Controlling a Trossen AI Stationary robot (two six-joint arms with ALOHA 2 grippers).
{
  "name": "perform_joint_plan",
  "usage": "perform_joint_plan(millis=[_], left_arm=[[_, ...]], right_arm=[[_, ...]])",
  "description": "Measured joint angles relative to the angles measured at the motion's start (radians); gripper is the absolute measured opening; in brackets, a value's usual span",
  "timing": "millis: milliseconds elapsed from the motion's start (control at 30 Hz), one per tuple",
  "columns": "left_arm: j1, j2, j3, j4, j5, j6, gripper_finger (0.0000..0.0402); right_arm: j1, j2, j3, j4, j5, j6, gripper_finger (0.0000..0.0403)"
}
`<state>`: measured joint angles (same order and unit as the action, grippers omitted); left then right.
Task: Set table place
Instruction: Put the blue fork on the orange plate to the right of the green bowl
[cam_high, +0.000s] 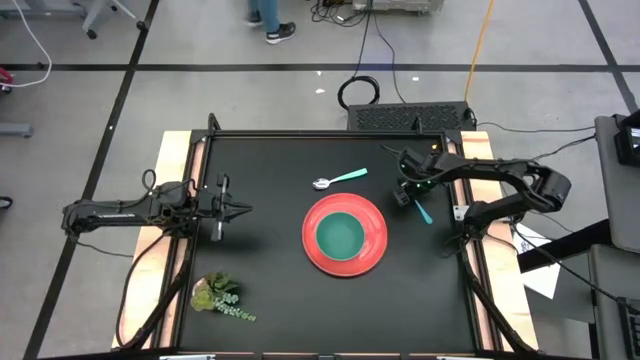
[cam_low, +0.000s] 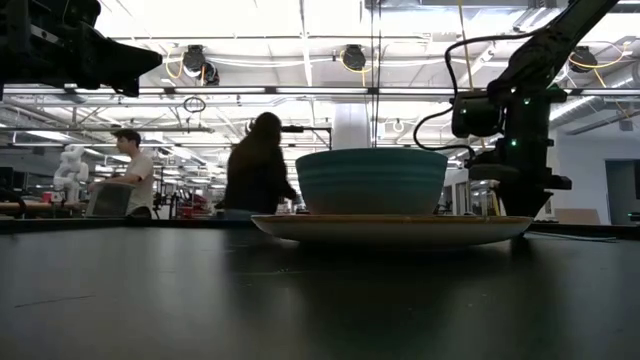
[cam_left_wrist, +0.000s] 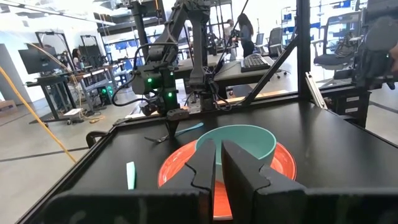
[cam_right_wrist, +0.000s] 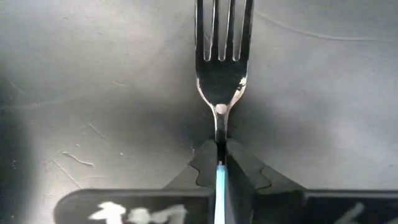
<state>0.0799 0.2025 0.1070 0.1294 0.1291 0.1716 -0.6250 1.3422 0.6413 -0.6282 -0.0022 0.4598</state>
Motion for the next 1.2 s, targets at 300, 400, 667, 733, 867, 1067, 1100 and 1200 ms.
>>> perform_joint_plan(millis=[300,400,667,733,867,1067,1100,1200], left_arm=[[0.000,0.000,0.000,-0.006,0.000,0.000,0.0033],[0.000,0.000,0.000,-0.006,0.000,0.000,0.0033],[0.000,0.000,0.000,-0.005,0.000,-0.016,0.0033],[0.000,0.000,0.000,-0.005,0.000,-0.016,0.0033],[0.000,0.000,0.000,-0.005,0.000,-0.016,0.0033],[0.000,0.000,0.000,-0.005,0.000,-0.016,0.0033],[0.000,0.000,0.000,-0.005,0.000,-0.016,0.0033],[0.000,0.000,0.000,-0.005,0.000,-0.016,0.0033]], right_arm=[[-0.001,-0.130,0.012,-0.017,-0.059,0.025,0.0002],[0.000,-0.153,0.021,-0.016,-0.059,0.017,0.0002],[-0.001,-0.155,0.027,-0.030,-0.058,0.003,0.0001],[-0.001,-0.155,0.027,-0.029,-0.058,0.000,0.0001],[-0.002,-0.155,0.027,-0.029,-0.056,0.000,0.0001],[-0.002,-0.155,0.027,-0.028,-0.056,0.000,0.0002],[-0.002,-0.155,0.027,-0.028,-0.056,0.000,0.0002],[-0.002,-0.156,0.028,-0.021,-0.065,0.000,0.0002]])
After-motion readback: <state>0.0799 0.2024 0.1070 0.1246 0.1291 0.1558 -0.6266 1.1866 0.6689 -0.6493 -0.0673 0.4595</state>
